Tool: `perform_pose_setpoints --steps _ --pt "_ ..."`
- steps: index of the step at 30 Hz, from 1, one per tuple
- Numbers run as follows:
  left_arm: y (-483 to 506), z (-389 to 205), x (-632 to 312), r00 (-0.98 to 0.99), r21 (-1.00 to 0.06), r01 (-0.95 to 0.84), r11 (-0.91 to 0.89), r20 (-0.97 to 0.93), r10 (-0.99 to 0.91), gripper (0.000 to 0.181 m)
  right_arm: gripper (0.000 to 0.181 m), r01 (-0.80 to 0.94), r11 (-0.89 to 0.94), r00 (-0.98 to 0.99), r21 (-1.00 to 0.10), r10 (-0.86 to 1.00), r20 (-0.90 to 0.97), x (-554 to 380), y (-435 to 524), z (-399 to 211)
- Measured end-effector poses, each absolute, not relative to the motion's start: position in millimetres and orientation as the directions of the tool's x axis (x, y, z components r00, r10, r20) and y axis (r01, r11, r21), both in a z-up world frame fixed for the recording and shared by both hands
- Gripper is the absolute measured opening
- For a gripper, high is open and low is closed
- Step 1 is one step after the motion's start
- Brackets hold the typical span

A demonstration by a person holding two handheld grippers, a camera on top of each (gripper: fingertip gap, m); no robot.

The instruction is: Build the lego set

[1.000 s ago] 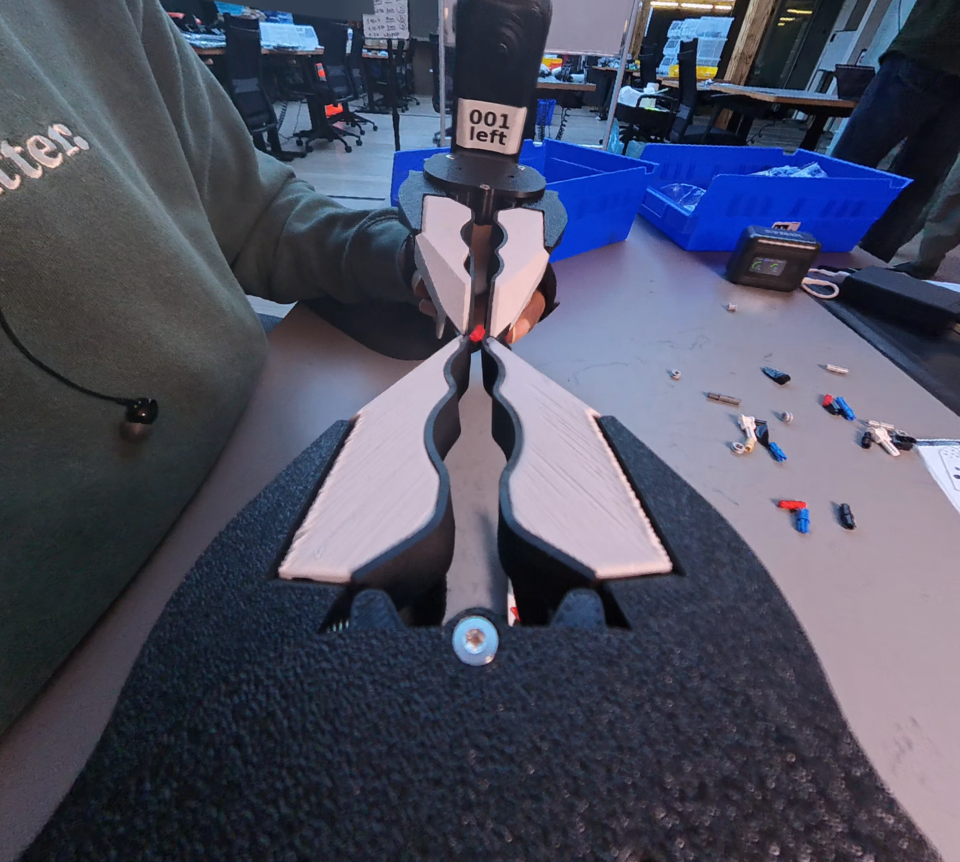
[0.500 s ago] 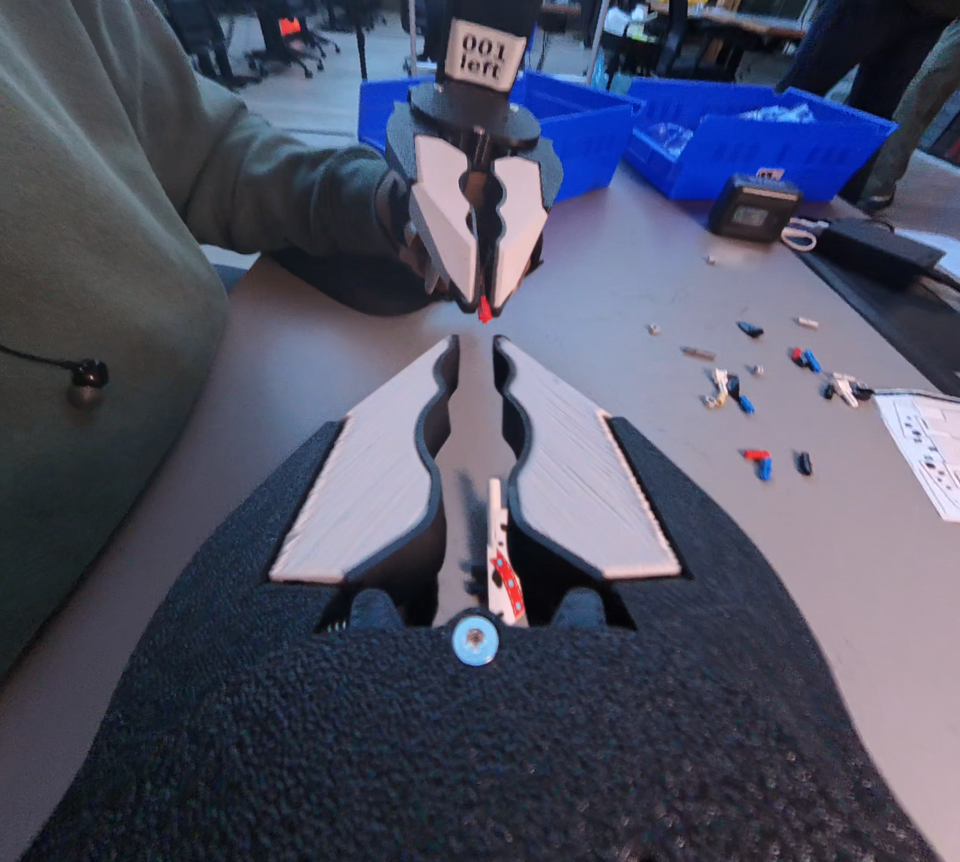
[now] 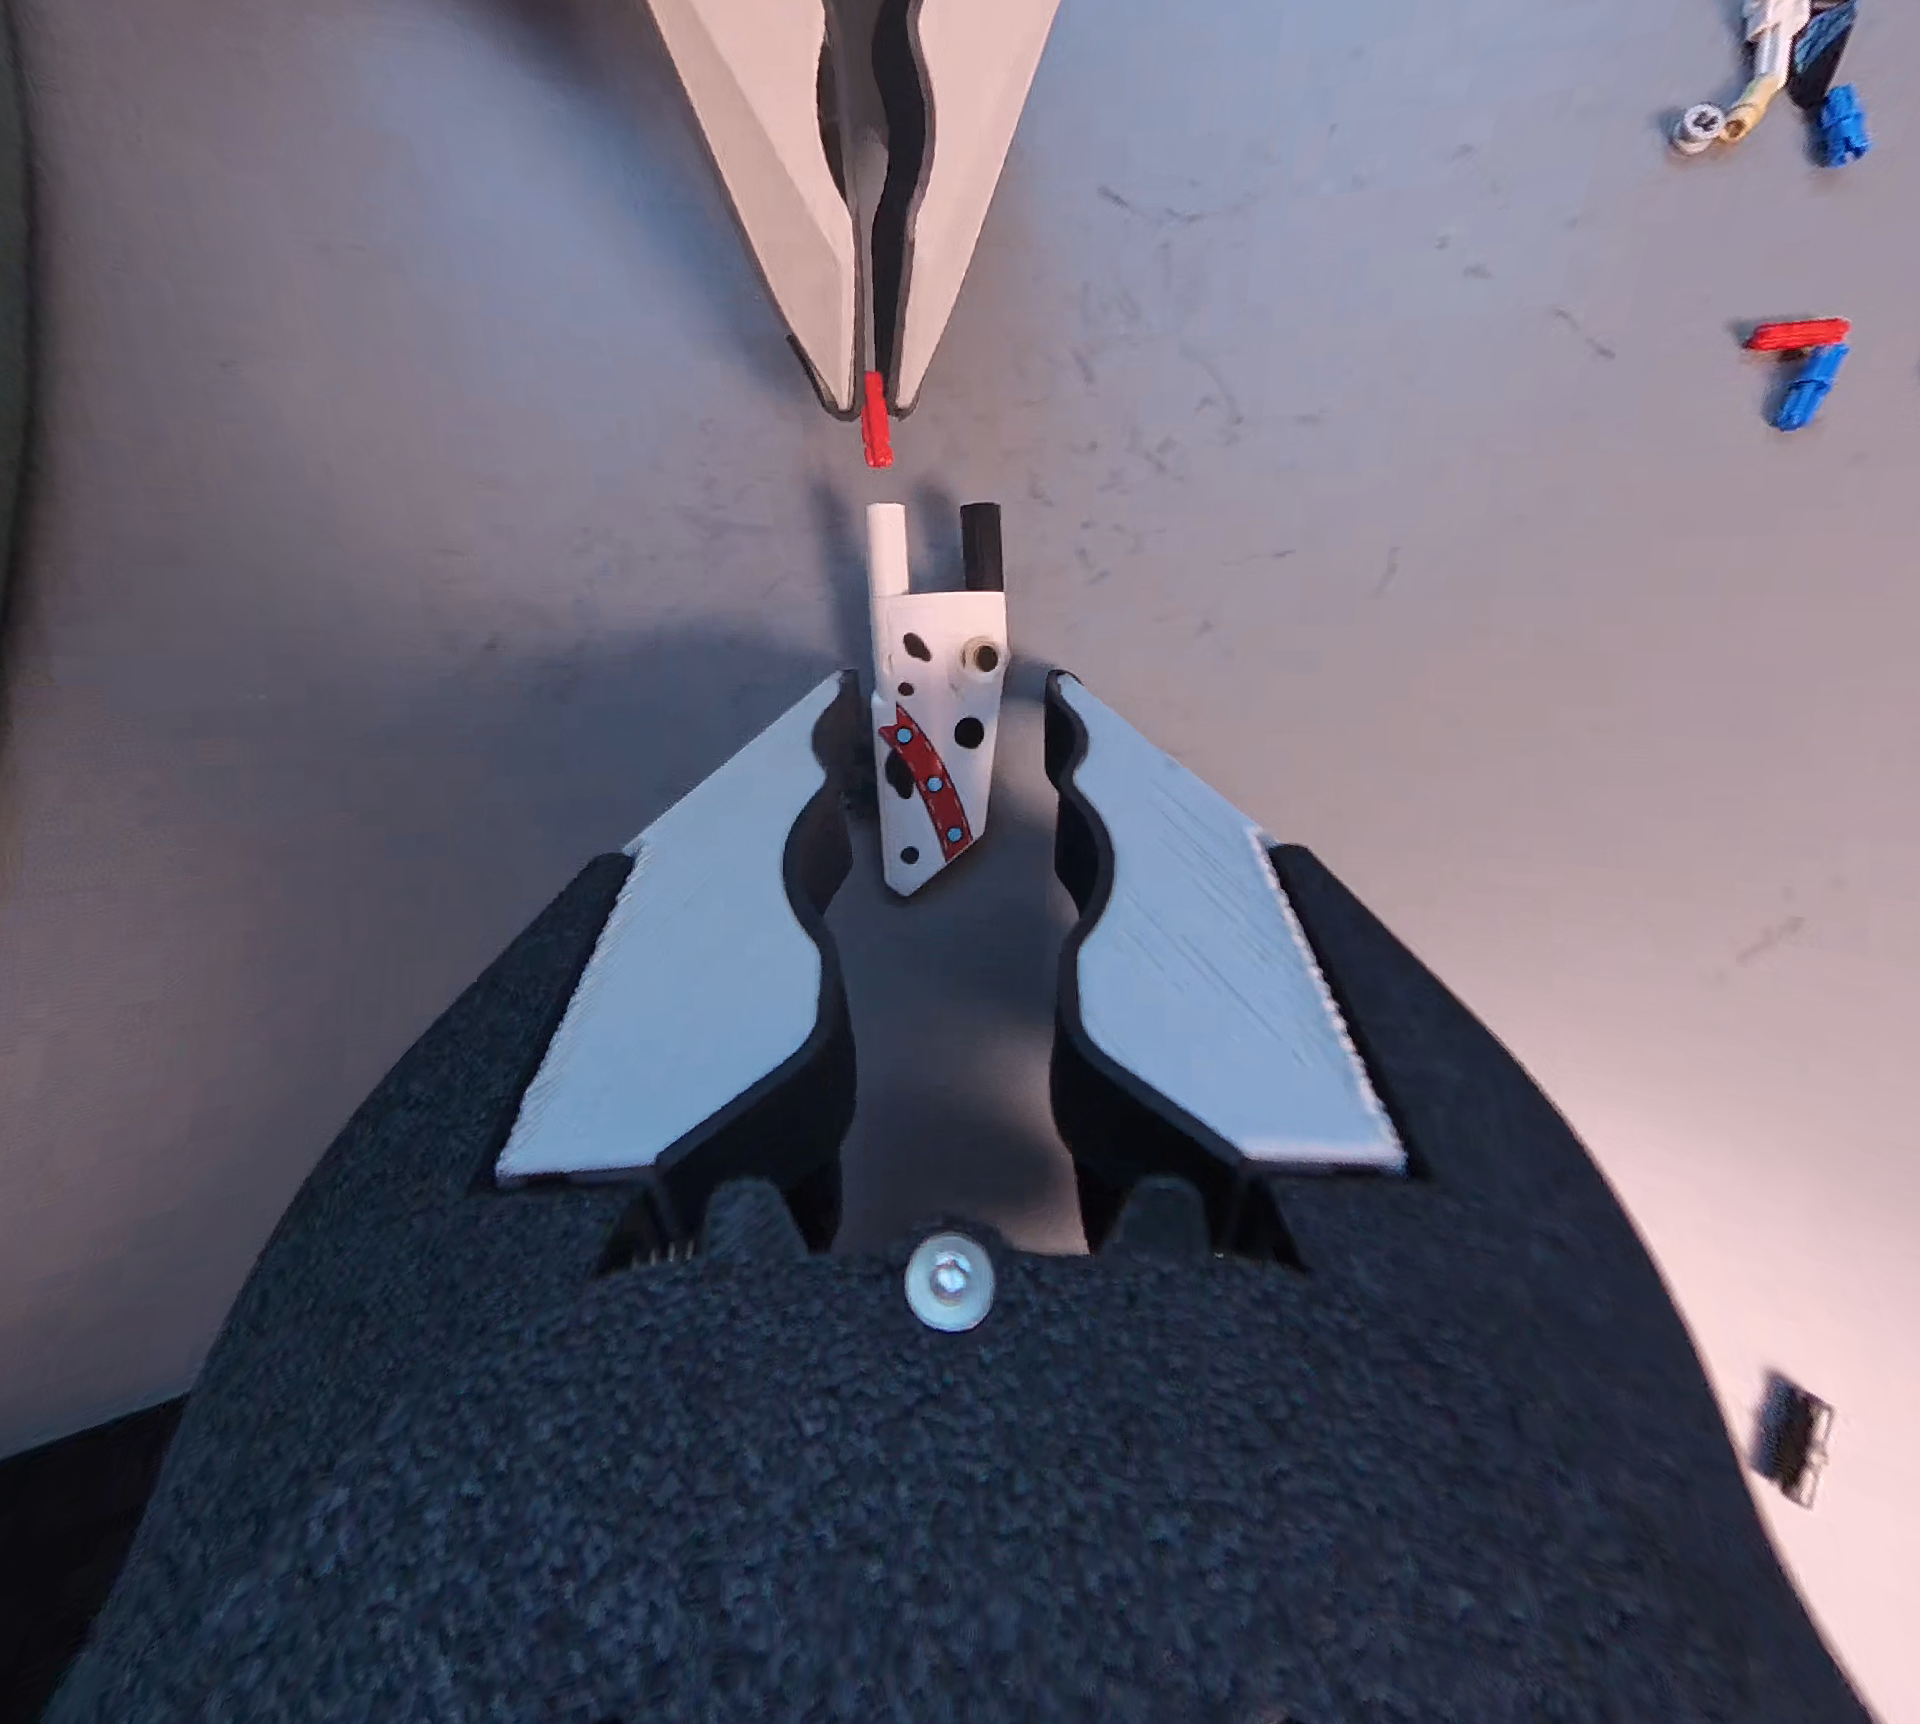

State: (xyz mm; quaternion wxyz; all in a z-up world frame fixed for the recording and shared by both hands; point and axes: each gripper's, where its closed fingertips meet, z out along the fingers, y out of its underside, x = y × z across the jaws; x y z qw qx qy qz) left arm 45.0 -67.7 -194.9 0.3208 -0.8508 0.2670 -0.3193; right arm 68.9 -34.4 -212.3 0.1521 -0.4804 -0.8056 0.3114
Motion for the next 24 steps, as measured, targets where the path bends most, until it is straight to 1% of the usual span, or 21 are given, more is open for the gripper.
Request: perform_pose_setpoints --steps 3,17,24 --pt "-67.5 -197.2 46.2 0.651 -0.704 -0.238 -0.669 0.395 -0.648 0.004 0.023 0.681 0.344 -0.475 -0.647 0.88 -0.032 65.5 -29.7 -212.9" --pt "-65.0 -194.7 48.5 0.64 -0.718 -0.201 -0.666 0.419 -0.645 0.004 0.022 0.659 0.343 -0.475 -0.67 0.88 -0.018 64.9 -33.5 -212.3" --pt "-63.8 -194.5 47.8 0.652 -0.73 -0.205 -0.651 0.394 -0.647 0.004 0.022 0.674 0.325 -0.456 -0.663 0.89 -0.027 64.6 -32.9 -212.7"
